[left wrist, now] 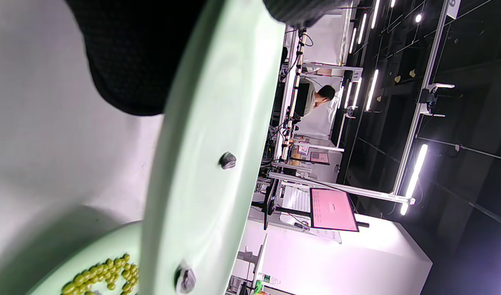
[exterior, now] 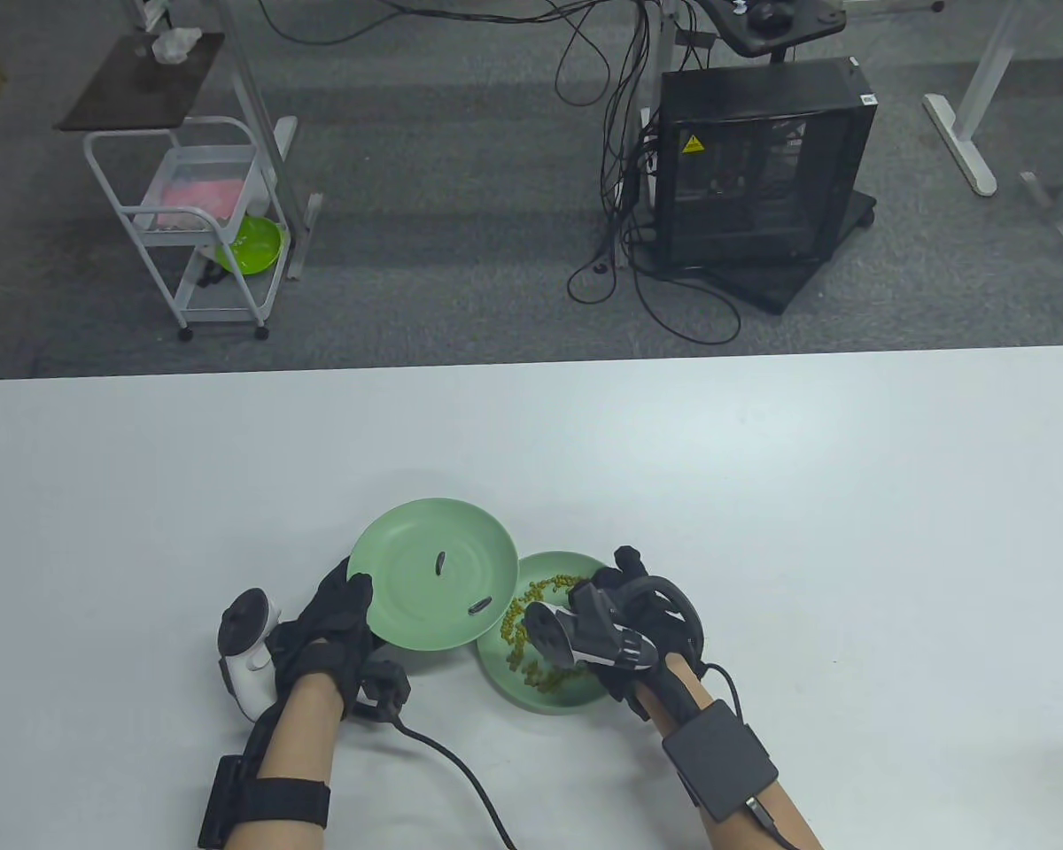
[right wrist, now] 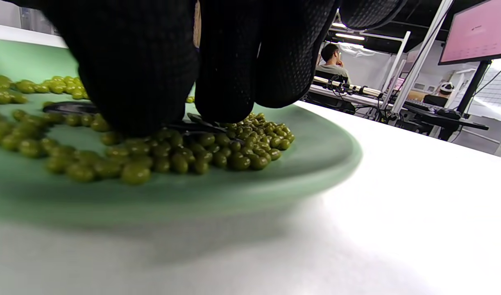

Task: Pick sunflower seeds with hand pinch into plate

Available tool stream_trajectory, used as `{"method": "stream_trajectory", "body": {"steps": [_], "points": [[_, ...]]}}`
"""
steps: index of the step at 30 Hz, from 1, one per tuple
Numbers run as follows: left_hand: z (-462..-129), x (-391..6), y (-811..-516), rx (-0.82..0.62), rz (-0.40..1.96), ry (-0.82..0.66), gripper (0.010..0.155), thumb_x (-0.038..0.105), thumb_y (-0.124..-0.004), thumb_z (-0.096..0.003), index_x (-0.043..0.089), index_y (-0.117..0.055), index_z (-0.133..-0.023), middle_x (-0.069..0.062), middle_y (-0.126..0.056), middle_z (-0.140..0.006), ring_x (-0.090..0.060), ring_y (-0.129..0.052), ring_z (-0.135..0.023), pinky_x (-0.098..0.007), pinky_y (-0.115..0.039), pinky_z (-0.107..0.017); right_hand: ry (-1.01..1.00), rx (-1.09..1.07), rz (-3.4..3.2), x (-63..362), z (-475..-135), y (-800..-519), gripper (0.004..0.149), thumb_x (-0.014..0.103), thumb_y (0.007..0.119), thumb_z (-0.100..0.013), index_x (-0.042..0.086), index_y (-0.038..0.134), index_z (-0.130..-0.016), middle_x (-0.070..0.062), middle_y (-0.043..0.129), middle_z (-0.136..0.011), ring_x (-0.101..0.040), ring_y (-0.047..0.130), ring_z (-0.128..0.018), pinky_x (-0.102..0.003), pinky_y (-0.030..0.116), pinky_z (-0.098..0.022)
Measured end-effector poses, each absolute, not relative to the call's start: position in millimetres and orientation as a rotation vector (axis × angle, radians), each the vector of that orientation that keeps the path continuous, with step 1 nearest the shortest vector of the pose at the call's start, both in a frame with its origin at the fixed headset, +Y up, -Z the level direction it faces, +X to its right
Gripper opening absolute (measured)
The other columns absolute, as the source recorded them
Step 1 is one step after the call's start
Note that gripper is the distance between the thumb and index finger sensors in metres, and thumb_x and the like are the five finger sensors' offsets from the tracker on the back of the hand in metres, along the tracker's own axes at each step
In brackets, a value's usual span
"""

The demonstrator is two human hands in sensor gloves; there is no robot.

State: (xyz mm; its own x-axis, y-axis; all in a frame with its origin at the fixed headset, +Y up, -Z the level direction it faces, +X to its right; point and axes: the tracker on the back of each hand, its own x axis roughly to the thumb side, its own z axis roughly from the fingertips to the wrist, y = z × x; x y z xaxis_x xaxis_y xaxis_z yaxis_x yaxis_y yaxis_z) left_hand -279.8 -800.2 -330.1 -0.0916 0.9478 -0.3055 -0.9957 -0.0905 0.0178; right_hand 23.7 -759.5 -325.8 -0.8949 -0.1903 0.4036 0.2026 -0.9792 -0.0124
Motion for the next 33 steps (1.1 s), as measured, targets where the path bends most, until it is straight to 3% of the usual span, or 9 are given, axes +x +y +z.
{"method": "stream_trajectory", "body": {"steps": [33], "points": [[-330.1, -278.4, -801.3, -0.252, 1.653, 0.249, 0.067, 0.033, -0.065, -0.0524, 0.005, -0.038, -0.107, -0.021, -0.066, -0.096, -0.027, -0.097, -0.072, -0.037, -0.091, -0.045, 0.049, -0.619, -2.757, 5.8, -318.7, -757.8, 0.037, 0.039, 0.085, -0.034, 0.042, 0.086, -0.071, 0.017, 0.098, -0.067, -0.009, 0.097, -0.074, -0.057, 0.055, -0.076]]}}
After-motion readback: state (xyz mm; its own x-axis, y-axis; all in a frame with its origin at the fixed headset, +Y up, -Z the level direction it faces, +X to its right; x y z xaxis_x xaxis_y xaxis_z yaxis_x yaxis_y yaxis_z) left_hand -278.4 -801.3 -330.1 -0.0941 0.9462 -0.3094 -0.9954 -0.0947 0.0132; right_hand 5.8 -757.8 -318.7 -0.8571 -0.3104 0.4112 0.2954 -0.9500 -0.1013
